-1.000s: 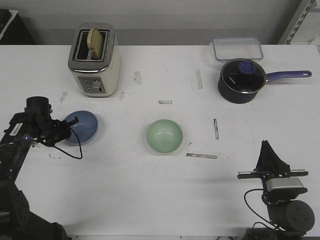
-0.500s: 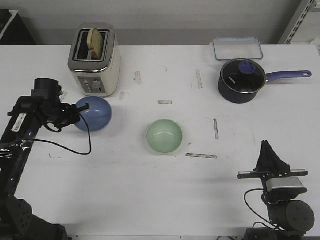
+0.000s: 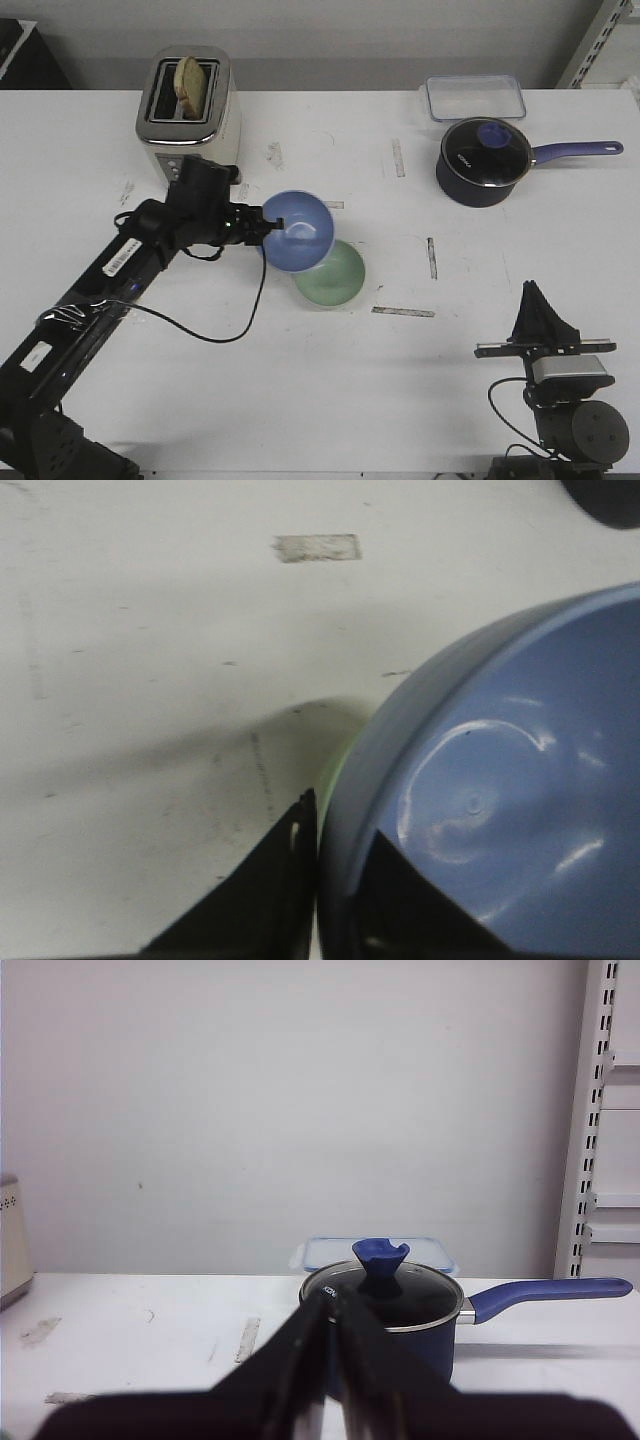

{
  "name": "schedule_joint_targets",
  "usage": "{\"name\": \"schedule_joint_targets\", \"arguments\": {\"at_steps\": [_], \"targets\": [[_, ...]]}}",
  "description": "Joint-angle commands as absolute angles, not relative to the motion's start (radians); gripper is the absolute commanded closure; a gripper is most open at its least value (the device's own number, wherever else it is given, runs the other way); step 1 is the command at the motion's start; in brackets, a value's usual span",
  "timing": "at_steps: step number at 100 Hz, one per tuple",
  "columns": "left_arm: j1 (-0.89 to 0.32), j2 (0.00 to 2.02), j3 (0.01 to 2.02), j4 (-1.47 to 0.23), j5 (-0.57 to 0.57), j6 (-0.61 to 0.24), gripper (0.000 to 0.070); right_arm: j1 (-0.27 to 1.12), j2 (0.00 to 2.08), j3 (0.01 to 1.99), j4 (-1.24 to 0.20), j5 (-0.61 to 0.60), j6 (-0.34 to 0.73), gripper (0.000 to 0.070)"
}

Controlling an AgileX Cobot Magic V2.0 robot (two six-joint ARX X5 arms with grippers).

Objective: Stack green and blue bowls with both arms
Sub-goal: 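Lift the blue bowl with the left gripper and lower it into the green bowl, then open the left gripper and pull it back from the stacked bowls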

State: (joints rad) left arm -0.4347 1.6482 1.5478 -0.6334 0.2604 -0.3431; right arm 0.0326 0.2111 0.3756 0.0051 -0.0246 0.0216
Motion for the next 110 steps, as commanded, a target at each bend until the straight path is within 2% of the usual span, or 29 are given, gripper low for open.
{"name": "schedule_joint_targets", "arguments": {"at_steps": [1, 34, 38, 48, 53, 87, 100, 110], "targets": [[-0.471, 1.691, 1.572, -0.617, 0.264, -0.349, 0.0700, 0.034, 0.209, 0.379, 0.015, -0.025, 0.010, 0.0700], [-0.572, 1.807, 1.572, -0.609, 0.264, -0.349, 0.0689, 0.034, 0.209, 0.379, 0.015, -0.025, 0.010, 0.0700], [-0.575, 1.813, 1.572, -0.608, 0.263, -0.349, 0.0655, 0.034, 0.209, 0.379, 0.015, -0.025, 0.010, 0.0700], [-0.577, 1.814, 1.572, -0.608, 0.263, -0.349, 0.0492, 0.034, 0.209, 0.379, 0.015, -0.025, 0.010, 0.0700], [-0.577, 1.814, 1.572, -0.607, 0.263, -0.349, 0.0448, 0.034, 0.209, 0.379, 0.015, -0.025, 0.010, 0.0700], [-0.577, 1.762, 1.573, -0.616, 0.263, -0.349, 0.0446, 0.034, 0.209, 0.379, 0.015, -0.025, 0.010, 0.0700], [-0.574, 1.712, 1.572, -0.627, 0.262, -0.348, 0.0409, 0.034, 0.209, 0.379, 0.015, -0.025, 0.010, 0.0700], [-0.558, 1.671, 1.564, -0.615, 0.262, -0.326, 0.0408, 0.034, 0.209, 0.379, 0.015, -0.025, 0.010, 0.0700]]}}
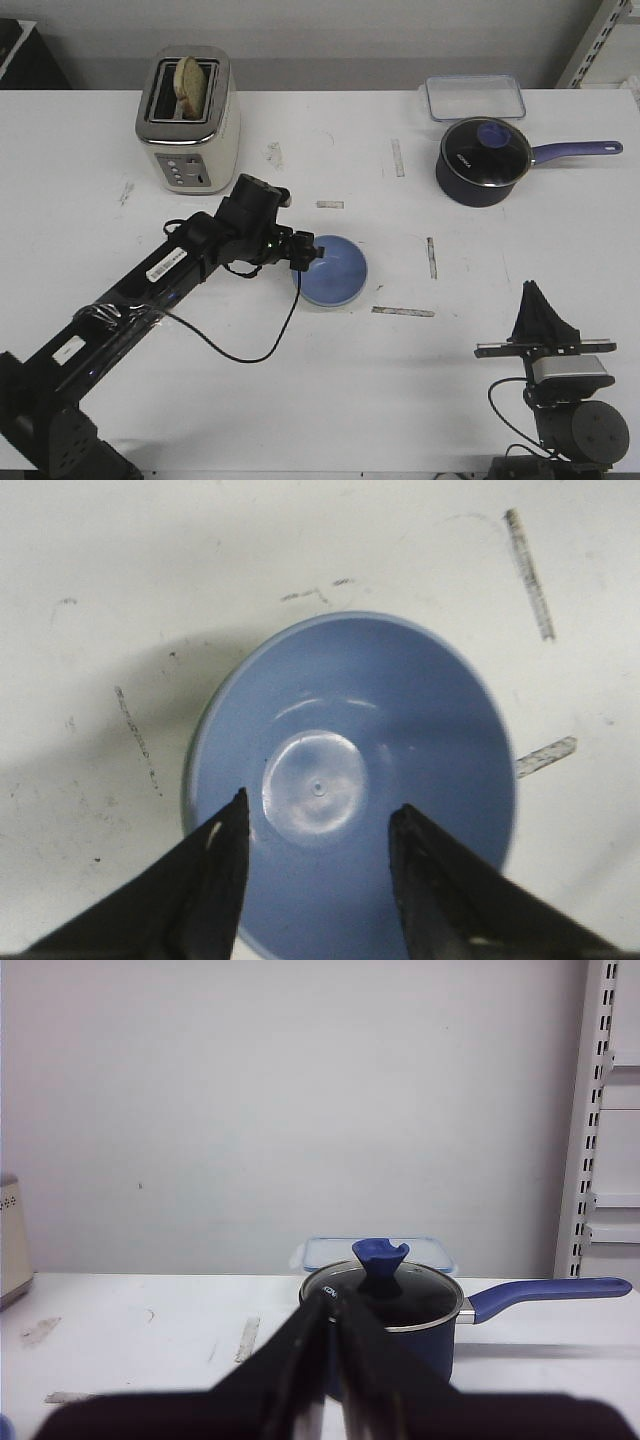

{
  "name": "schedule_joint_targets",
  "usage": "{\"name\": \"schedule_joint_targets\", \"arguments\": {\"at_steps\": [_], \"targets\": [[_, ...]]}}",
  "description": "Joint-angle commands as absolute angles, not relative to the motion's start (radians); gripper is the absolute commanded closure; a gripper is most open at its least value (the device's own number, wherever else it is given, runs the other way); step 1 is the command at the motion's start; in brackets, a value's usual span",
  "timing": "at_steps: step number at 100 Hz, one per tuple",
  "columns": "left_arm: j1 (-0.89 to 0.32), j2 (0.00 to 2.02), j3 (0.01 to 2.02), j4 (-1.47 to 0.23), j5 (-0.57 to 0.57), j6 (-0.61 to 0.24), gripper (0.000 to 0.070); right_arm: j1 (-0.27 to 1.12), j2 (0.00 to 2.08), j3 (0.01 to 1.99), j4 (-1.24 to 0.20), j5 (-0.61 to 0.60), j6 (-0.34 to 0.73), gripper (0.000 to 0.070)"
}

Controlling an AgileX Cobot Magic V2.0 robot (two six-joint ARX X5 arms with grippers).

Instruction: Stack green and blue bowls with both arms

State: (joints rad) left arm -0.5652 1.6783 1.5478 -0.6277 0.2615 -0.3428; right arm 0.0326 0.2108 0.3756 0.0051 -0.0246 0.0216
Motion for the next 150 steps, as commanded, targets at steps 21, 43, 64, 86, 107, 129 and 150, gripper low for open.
{"name": "schedule_joint_targets", "arguments": {"at_steps": [21, 43, 64, 86, 107, 129, 150], "targets": [[-0.545, 1.580, 1.479, -0.460, 0.256, -0.163, 0.0408, 0.034, 0.209, 0.379, 0.015, -0.025, 0.010, 0.0700], [-0.511, 1.435, 1.266, -0.200, 0.255, -0.009, 0.0427, 0.034, 0.209, 0.379, 0.015, -0.025, 0.010, 0.0700], [-0.459, 1.229, 0.958, 0.126, 0.169, 0.041, 0.0699, 0.034, 0.209, 0.379, 0.015, -0.025, 0.010, 0.0700], [-0.392, 0.998, 0.682, 0.305, 0.031, 0.046, 0.0699, 0.034, 0.209, 0.379, 0.015, -0.025, 0.010, 0.0700], [-0.305, 0.777, 0.503, 0.339, 0.024, 0.045, 0.0699, 0.034, 0.209, 0.379, 0.015, -0.025, 0.010, 0.0700], [-0.181, 0.567, 0.384, 0.327, 0.024, 0.045, 0.0699, 0.034, 0.209, 0.379, 0.015, -0.025, 0.010, 0.0700], [-0.130, 0.440, 0.362, 0.189, 0.025, 0.044, 0.0699, 0.034, 0.209, 0.379, 0.015, -0.025, 0.010, 0.0700]]}}
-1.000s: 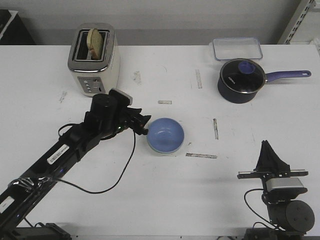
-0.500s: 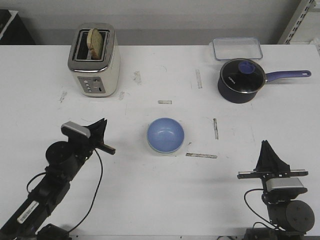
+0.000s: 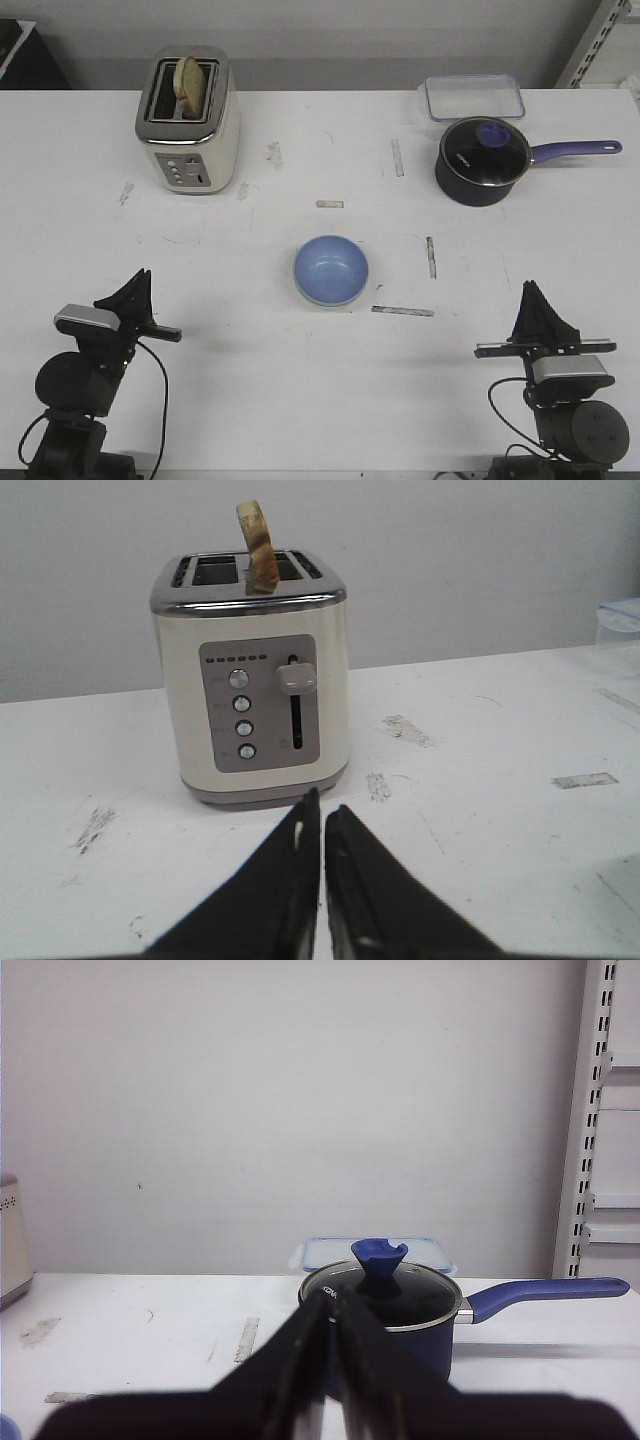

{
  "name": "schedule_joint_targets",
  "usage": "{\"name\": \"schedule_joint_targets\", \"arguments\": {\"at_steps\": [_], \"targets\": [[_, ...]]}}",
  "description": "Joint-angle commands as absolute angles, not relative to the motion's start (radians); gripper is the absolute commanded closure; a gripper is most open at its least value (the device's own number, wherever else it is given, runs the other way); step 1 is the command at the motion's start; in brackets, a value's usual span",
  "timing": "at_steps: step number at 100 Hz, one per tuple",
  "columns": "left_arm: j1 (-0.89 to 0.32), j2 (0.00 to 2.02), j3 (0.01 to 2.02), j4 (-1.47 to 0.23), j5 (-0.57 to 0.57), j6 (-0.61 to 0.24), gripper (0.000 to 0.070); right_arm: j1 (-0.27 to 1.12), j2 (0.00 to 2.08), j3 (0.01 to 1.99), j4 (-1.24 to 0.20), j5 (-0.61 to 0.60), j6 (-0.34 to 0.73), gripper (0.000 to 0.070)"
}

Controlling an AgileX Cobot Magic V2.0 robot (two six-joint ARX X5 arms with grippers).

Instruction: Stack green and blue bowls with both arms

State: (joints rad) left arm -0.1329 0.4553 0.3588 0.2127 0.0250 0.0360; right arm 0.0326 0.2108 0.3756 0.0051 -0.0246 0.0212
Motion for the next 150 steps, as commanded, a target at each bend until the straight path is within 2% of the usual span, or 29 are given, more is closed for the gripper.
{"name": "schedule_joint_targets", "arguments": {"at_steps": [1, 46, 66, 102, 133, 150], "targets": [[-0.130, 0.436, 0.362, 0.183, 0.025, 0.045, 0.0699, 0.034, 0.209, 0.379, 0.015, -0.025, 0.010, 0.0700], [-0.131, 0.318, 0.362, 0.150, 0.024, 0.040, 0.0699, 0.034, 0.209, 0.379, 0.015, -0.025, 0.010, 0.0700], [-0.110, 0.279, 0.350, 0.129, -0.051, 0.041, 0.0699, 0.034, 0.209, 0.379, 0.015, -0.025, 0.010, 0.0700], [-0.033, 0.135, 0.171, 0.127, -0.049, 0.041, 0.0699, 0.034, 0.209, 0.379, 0.015, -0.025, 0.010, 0.0700], [-0.028, 0.002, 0.061, 0.128, -0.040, 0.042, 0.0698, 0.034, 0.209, 0.379, 0.015, -0.025, 0.010, 0.0700], [-0.028, 0.003, 0.013, 0.152, -0.025, 0.042, 0.0698, 0.034, 0.209, 0.379, 0.015, -0.025, 0.010, 0.0700]]}}
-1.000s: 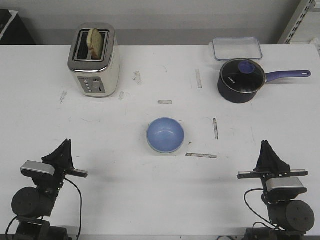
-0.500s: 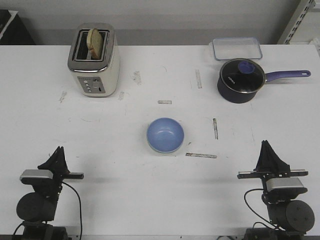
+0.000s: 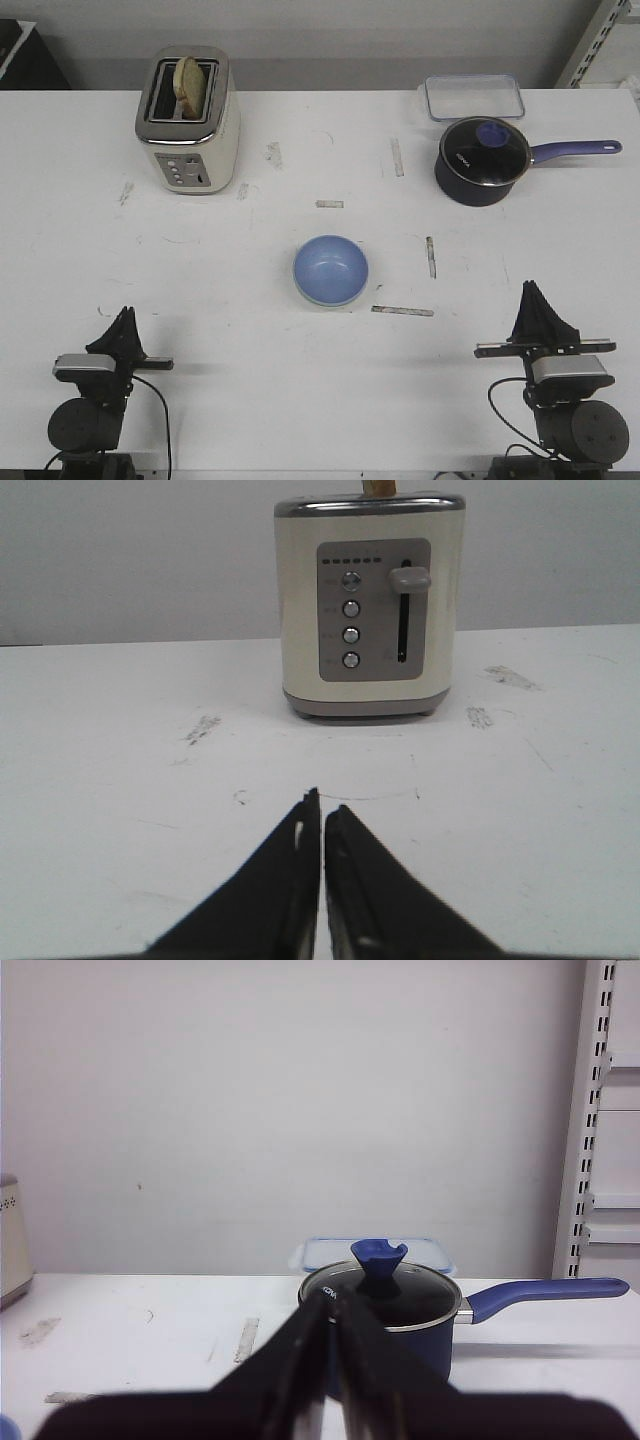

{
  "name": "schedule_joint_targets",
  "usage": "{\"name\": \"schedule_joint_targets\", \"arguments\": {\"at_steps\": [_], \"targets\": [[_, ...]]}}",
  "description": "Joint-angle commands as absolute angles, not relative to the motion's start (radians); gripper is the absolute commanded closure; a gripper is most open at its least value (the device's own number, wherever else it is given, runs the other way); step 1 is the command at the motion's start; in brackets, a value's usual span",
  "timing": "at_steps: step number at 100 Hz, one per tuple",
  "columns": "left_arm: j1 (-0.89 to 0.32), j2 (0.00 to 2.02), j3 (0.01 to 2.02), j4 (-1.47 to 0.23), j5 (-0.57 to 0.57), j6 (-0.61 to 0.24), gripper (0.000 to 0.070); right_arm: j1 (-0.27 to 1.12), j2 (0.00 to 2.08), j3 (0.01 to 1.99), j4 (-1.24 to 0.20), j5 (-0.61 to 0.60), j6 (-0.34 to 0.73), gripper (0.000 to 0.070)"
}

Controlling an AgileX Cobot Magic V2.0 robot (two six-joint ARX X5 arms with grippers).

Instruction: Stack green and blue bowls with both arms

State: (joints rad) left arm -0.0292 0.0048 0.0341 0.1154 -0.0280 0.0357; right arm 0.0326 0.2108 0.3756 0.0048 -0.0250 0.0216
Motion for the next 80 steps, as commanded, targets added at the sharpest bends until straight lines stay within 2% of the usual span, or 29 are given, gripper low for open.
{"name": "schedule_joint_targets", "arguments": {"at_steps": [1, 80], "targets": [[-0.028, 0.003, 0.010, 0.149, -0.025, 0.042, 0.0698, 0.034, 0.209, 0.379, 0.015, -0.025, 0.010, 0.0700], [-0.029, 0.003, 0.012, 0.121, -0.019, 0.041, 0.0698, 0.034, 0.209, 0.380, 0.015, -0.025, 0.010, 0.0700]]}}
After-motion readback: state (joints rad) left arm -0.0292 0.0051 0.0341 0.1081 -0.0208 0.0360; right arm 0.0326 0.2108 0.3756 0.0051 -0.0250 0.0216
